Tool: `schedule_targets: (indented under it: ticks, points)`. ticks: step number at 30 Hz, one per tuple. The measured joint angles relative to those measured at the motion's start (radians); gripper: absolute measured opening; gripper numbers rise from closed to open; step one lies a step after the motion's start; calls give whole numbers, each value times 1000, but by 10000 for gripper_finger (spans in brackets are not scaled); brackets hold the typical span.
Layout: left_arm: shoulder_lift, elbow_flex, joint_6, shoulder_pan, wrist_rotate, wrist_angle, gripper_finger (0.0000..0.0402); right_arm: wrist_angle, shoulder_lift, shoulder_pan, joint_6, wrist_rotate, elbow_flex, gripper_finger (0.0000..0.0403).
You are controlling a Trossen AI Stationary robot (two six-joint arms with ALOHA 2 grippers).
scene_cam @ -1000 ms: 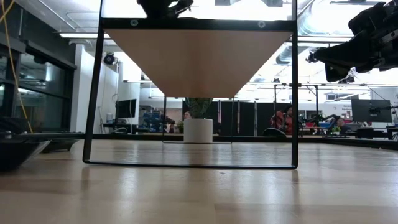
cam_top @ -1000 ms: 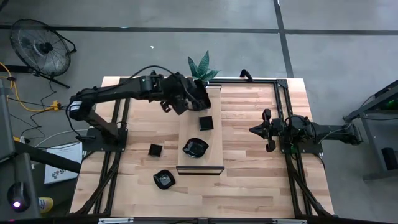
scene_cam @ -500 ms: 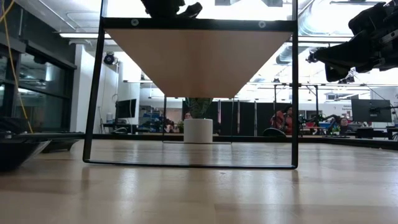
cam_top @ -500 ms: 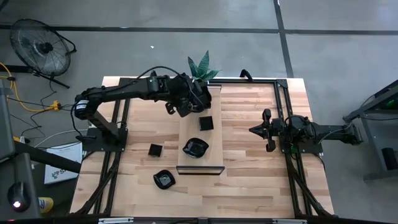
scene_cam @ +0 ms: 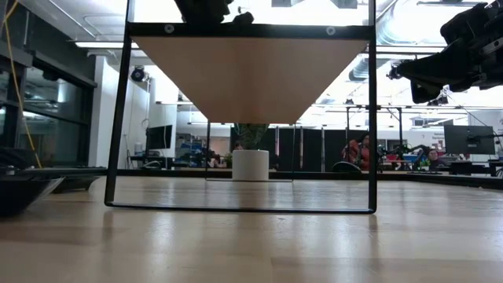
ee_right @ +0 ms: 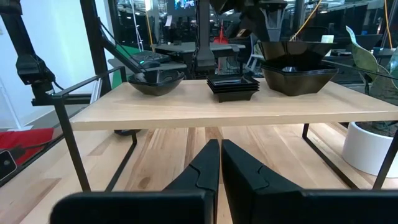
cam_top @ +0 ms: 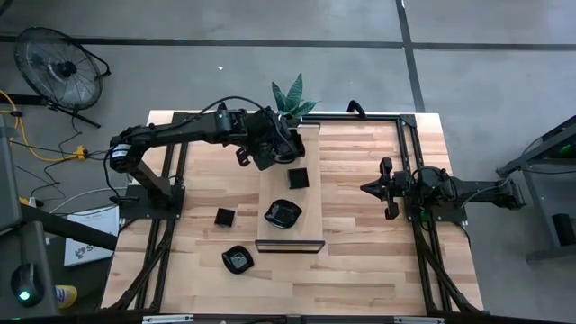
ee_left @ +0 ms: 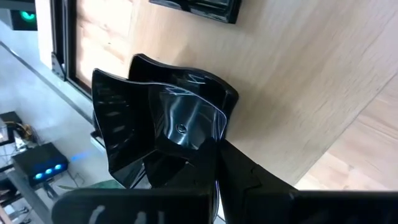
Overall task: Pick & Place Mini shaped plates
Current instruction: Stack the black distorted square plate on top of the black distorted square plate on the shelf
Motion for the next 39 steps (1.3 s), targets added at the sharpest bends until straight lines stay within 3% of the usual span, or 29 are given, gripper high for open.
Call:
schedule_targets:
  ticks: [39]
  points:
    - [39,0,15,0,29,22,1,0,0,0,0,0,0,12]
